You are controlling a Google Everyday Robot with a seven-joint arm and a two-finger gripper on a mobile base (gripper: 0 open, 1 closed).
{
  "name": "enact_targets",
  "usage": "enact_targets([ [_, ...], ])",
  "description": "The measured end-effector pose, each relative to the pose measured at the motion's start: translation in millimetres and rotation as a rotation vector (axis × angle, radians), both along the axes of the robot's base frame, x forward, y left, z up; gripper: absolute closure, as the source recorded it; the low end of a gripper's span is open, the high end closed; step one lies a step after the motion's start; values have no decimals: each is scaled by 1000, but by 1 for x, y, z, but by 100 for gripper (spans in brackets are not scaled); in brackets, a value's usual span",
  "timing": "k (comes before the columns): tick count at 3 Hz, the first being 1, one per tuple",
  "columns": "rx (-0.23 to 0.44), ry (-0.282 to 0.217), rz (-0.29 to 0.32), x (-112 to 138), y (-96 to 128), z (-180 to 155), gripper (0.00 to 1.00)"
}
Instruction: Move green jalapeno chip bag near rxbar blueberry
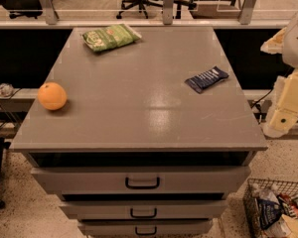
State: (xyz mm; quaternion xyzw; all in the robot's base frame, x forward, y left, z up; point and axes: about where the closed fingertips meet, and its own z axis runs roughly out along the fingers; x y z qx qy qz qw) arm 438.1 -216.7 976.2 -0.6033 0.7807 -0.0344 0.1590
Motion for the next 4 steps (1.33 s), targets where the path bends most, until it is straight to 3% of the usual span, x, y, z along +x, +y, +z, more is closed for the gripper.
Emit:
enact_targets([
  [1,3,-12,4,3,1,1,0],
  [2,40,-92,40,31,14,2,0],
  [4,169,-298,120,157,61,16,0],
])
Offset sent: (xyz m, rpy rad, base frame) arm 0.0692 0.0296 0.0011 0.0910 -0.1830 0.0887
